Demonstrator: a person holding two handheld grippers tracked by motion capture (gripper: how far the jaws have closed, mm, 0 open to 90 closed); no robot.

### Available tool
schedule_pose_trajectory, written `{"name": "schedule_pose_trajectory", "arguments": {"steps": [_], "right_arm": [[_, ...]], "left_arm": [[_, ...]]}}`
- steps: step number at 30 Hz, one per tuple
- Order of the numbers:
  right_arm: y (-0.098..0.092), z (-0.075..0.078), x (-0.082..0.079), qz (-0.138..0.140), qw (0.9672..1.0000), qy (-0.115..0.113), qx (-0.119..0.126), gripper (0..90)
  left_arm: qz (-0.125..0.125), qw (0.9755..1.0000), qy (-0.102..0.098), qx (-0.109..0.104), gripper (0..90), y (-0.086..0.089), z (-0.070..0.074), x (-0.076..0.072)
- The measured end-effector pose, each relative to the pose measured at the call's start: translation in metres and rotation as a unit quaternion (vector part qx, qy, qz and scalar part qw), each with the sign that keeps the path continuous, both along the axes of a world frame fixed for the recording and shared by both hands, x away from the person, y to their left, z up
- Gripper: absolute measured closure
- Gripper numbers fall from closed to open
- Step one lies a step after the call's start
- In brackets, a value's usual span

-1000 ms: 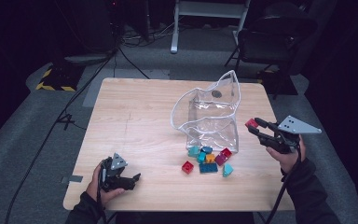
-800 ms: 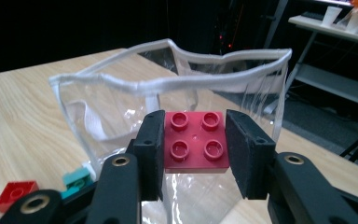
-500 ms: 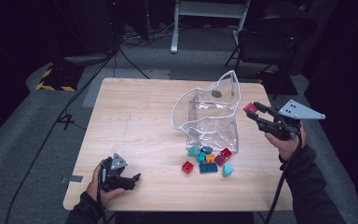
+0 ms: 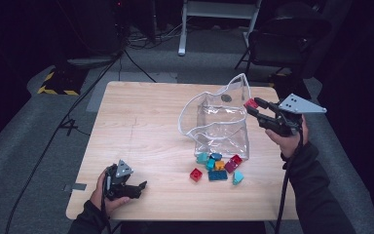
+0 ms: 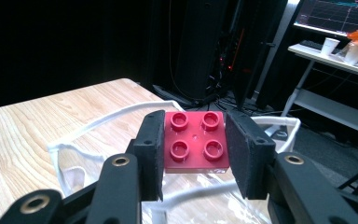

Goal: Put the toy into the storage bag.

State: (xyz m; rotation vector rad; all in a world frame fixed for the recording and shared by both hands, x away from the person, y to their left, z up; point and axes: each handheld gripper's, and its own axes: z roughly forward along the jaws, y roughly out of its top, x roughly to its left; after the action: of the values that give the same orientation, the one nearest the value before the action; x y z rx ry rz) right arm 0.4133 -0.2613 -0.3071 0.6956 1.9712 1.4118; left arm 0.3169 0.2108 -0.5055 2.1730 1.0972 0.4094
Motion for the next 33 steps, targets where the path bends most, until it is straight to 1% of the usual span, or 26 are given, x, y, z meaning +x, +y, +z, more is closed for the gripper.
{"name": "schedule_pose_trajectory", "arguments": {"steps": [4,6,9,15,19,22,26,28,29,30,31,33], "right_arm": [[0.009,0.002,0.004,0.003,1.0000,0.000,-0.001,59.6],[0.011,0.002,0.005,0.004,1.0000,0.000,-0.003,59.6],[0.019,0.000,0.012,0.002,1.0000,0.004,-0.007,59.6],[0.026,-0.001,0.020,0.001,0.9999,0.010,-0.004,59.6],[0.030,-0.002,0.023,-0.001,0.9999,0.012,-0.008,59.6],[0.032,-0.004,0.026,-0.008,0.9998,0.015,-0.007,59.5],[0.035,-0.007,0.029,-0.011,0.9996,0.018,-0.017,59.4],[0.036,-0.008,0.029,-0.012,0.9996,0.018,-0.017,58.8],[0.037,-0.009,0.030,-0.014,0.9996,0.020,-0.016,55.1],[0.037,-0.009,0.030,-0.014,0.9996,0.020,-0.016,55.1],[0.038,-0.010,0.030,-0.018,0.9994,0.022,-0.021,52.4],[0.039,-0.011,0.029,-0.018,0.9994,0.020,-0.023,52.4]], "left_arm": [[0.000,1.0000,0.000,0.000,11.8,0.000,0.000,0.000],[0.000,1.0000,0.000,0.000,11.8,0.000,0.000,0.000],[0.000,1.0000,0.000,0.000,11.8,0.000,0.000,0.000],[0.000,1.0000,0.000,0.000,11.8,0.000,0.000,0.000],[0.000,1.0000,0.000,0.000,11.8,0.000,0.000,0.000],[0.000,1.0000,0.000,0.000,11.8,0.000,0.000,0.000],[0.000,1.0000,0.000,0.000,11.8,0.000,0.000,0.000],[0.000,1.0000,0.000,0.000,11.8,0.000,0.000,0.000],[0.000,1.0000,0.000,0.000,11.8,0.000,0.000,0.000],[0.000,1.0000,0.000,0.000,11.8,0.000,0.000,0.000],[0.000,1.0000,0.000,0.000,11.9,0.000,0.000,0.000],[0.000,1.0000,0.000,0.000,11.8,0.000,0.000,0.000]]}}
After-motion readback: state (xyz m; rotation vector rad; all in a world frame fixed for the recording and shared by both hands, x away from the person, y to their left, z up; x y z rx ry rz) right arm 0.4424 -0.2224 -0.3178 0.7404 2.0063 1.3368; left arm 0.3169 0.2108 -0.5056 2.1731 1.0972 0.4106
